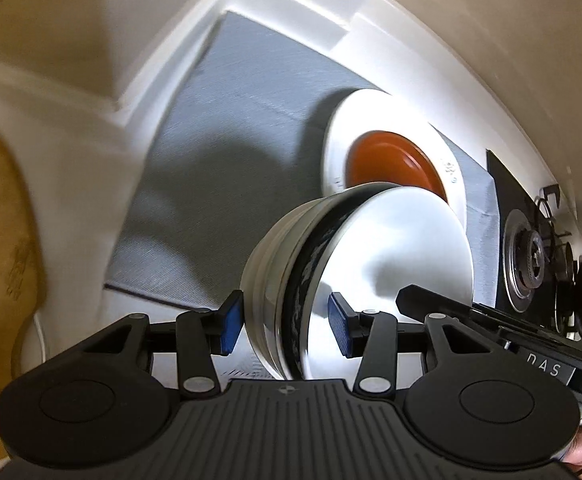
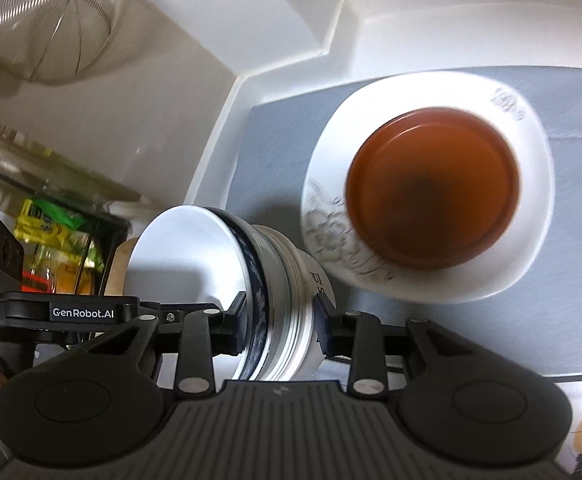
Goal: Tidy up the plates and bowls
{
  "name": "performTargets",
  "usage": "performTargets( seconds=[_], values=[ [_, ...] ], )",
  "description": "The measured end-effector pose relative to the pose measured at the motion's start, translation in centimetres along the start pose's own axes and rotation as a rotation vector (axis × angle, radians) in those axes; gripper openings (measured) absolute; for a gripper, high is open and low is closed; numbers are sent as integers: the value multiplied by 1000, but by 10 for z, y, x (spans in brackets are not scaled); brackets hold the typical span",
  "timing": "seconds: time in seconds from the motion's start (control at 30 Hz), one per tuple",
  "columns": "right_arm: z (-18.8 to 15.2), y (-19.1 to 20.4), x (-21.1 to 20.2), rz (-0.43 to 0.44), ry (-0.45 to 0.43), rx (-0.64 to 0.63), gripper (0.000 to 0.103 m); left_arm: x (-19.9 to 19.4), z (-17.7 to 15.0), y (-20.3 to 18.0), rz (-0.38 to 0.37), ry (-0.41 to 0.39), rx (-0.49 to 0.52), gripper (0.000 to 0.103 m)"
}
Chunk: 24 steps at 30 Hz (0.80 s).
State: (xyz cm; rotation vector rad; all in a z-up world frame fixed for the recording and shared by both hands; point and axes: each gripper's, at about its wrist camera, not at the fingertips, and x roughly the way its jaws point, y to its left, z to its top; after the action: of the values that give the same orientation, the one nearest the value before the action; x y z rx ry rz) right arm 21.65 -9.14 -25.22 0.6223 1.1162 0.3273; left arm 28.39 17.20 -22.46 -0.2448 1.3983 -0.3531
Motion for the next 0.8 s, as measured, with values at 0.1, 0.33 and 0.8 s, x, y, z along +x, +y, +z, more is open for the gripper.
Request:
performTargets(
  seconds=[0.1, 0.33, 0.8],
  values=[
    [4, -8, -9, -8, -27, 15, 37, 2, 5, -11, -9, 4, 21, 47],
    [20, -20, -30, -50, -90, 26, 37, 11, 26, -38, -35, 24, 58, 48],
    [75, -38, -71, -118, -225, 47, 36, 15, 80, -94, -99, 1, 121, 48]
  ],
)
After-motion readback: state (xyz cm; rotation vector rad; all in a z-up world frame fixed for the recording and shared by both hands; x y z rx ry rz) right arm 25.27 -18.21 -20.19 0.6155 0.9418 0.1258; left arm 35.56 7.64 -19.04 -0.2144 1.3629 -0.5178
